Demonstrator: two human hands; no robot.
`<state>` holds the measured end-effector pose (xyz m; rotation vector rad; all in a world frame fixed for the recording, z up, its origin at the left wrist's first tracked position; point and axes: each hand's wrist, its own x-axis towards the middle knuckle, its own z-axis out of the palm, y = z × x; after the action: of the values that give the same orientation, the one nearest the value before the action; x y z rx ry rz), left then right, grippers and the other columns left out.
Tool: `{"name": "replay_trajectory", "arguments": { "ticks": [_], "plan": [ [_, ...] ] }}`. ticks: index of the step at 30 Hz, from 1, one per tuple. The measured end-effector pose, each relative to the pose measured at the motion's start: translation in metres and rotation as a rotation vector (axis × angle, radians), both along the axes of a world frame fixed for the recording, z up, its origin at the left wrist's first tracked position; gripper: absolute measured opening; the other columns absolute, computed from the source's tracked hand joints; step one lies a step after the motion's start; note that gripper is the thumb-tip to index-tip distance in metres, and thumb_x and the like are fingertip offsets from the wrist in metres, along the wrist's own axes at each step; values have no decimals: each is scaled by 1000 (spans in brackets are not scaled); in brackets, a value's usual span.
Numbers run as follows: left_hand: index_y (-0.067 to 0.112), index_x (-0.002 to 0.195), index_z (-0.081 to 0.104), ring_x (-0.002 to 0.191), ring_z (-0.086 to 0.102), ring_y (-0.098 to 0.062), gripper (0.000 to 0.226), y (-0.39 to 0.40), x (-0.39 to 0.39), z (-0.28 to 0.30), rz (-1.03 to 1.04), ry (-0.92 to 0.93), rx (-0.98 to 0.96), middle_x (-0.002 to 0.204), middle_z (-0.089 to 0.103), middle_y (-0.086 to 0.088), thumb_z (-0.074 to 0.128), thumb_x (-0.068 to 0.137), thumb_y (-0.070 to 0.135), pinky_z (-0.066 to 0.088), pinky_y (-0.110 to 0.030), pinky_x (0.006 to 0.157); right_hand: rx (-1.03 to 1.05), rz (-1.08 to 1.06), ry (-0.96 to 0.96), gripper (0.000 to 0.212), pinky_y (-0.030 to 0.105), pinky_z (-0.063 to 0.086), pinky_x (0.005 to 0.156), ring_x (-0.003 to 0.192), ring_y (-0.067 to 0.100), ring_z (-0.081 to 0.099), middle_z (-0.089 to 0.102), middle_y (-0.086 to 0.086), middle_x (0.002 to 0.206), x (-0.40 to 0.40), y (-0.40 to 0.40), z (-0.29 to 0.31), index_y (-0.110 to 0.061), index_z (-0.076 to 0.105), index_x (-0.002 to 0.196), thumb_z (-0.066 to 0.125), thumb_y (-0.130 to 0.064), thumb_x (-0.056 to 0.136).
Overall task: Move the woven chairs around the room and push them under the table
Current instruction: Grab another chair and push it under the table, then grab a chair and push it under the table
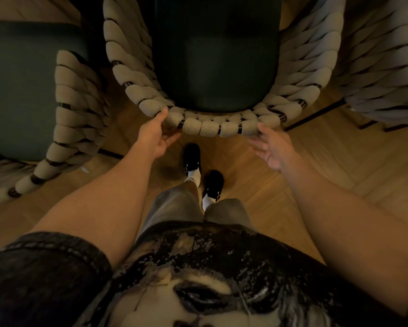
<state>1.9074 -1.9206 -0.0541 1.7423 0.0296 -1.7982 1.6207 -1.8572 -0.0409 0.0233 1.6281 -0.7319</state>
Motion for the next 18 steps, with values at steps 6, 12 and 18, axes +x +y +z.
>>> {"name": "replay_trajectory", "arguments": {
  "ticks": [6,12,18],
  "plan": [
    [16,119,61,102,68,-26,18,65,22,21,-428,-224,61,123,66,-10,57,102,21,61,-41,82,26,399,88,36,38,56,94,110,18,66,62,3,134,19,35,12,-20,57,132,66,-27,98],
    [9,118,61,86,66,-26,18,137,56,29,-708,-371,88,108,67,-14,55,101,11,60,-41,76,3,906,280,30,38,57,93,104,15,67,66,-3,121,54,59,16,-20,64,128,65,-28,99],
    [13,115,63,80,69,-24,18,205,102,33,-768,-458,109,101,69,-9,55,100,16,59,-40,71,-55,1371,456,21,37,53,96,110,15,62,67,-4,116,103,77,16,-26,70,117,66,-32,97]
  ]
}}
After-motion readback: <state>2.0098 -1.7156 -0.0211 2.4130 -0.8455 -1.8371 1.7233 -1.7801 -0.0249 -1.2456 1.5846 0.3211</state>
